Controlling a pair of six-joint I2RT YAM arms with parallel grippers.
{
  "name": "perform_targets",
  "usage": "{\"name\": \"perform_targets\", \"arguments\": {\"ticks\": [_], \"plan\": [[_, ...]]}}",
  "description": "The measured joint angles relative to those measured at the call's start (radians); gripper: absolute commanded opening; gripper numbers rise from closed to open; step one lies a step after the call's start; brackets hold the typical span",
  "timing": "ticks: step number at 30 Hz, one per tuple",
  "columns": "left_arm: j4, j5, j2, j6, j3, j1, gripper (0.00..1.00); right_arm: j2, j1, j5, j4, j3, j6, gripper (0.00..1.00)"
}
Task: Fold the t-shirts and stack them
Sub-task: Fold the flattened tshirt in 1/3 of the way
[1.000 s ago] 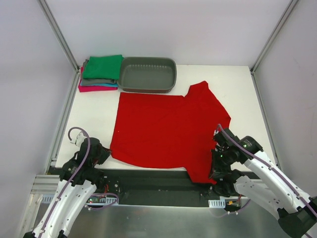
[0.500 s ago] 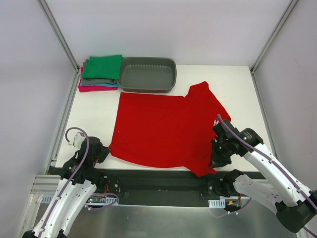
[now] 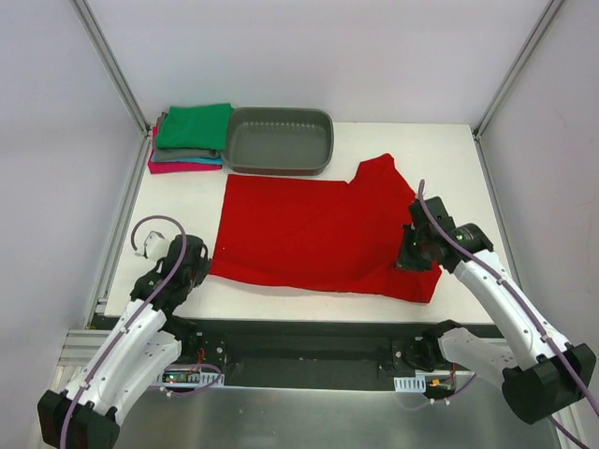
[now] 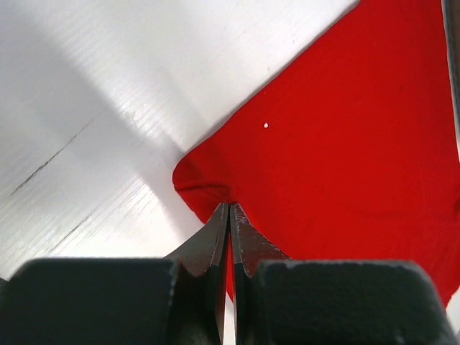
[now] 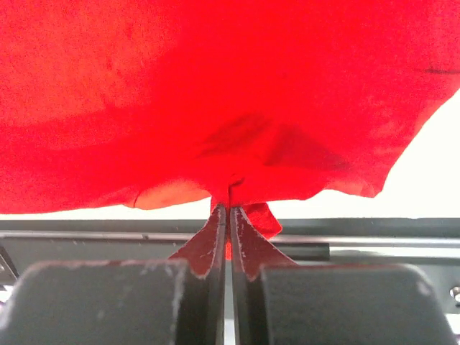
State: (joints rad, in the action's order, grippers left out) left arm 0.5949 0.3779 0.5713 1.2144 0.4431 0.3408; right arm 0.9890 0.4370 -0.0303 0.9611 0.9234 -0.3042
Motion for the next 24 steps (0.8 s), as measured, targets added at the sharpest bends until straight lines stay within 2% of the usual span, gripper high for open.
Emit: {"name": "perform_targets", "arguments": {"ticks": [9, 24], "plan": [[-0.113, 0.074, 0.185, -0.003, 0.068, 0.0, 0.0, 0.176, -0.098, 0.0, -0.143, 0.067, 0.063, 0.02], [-0.209, 0.098, 0.446, -0.047, 0.145, -0.05, 0.0, 0.424, -0.171, 0.015, -0.198, 0.215, 0.143, 0.05]]}}
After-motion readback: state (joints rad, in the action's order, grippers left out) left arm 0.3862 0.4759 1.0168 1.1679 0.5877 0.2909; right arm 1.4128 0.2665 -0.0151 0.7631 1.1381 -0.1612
